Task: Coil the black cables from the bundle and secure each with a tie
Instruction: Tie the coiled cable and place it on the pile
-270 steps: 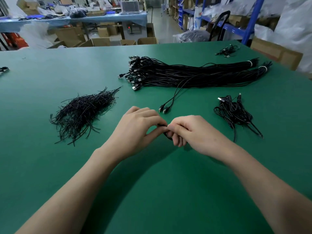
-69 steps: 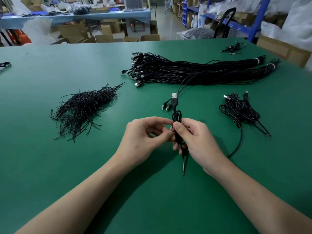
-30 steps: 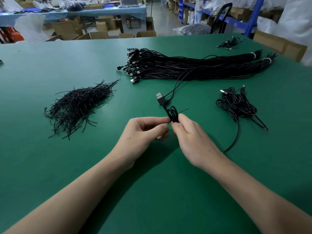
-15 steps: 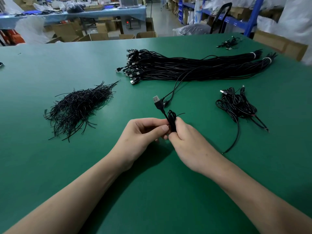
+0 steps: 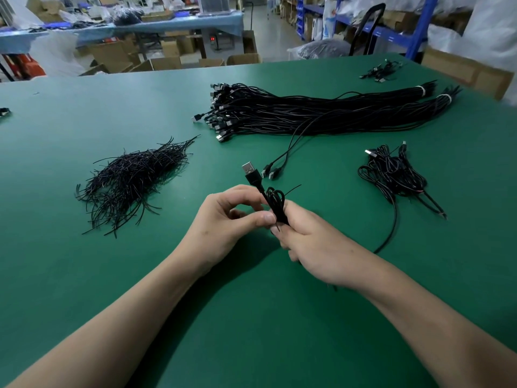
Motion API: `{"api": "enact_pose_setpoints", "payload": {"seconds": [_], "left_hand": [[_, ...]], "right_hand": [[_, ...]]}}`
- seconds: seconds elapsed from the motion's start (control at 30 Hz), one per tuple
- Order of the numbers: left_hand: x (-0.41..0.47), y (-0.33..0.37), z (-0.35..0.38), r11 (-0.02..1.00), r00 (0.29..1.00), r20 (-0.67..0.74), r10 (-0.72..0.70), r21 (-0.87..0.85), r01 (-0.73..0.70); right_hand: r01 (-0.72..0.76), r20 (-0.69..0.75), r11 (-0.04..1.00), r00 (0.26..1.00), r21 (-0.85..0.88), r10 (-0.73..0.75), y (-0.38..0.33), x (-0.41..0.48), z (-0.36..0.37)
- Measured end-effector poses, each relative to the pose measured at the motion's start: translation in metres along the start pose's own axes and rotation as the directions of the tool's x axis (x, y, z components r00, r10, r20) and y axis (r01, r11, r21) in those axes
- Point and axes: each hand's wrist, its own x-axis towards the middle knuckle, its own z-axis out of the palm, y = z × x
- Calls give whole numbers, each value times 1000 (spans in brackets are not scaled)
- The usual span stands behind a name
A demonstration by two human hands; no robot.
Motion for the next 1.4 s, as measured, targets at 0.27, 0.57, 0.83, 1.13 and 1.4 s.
{"api": "enact_pose_setpoints", "payload": {"seconds": [0.27,0.57,0.83,1.13,1.4], "left_hand": [[-1,-2,3,993,998,-61,33,117,-25],[-7,3,22,996,980,-183,-73,44,82],[-8,4,24,990,971,-218,-98,83,118],[-5,3,21,971,961,-274,-38,217,101],[-2,6,16,994,946,-313,-83,41,101]], "right_hand": [[-9,17,1000,1000,-19,9,0,0,2],[-21,-60,990,998,-141,12,-4,-1,0],[-59,-59,987,997,-152,50,-10,-1,0],[-133,21,977,991,168,131,-4,4,-3],[-110,106,916,992,385,74,0,3,-4]]}}
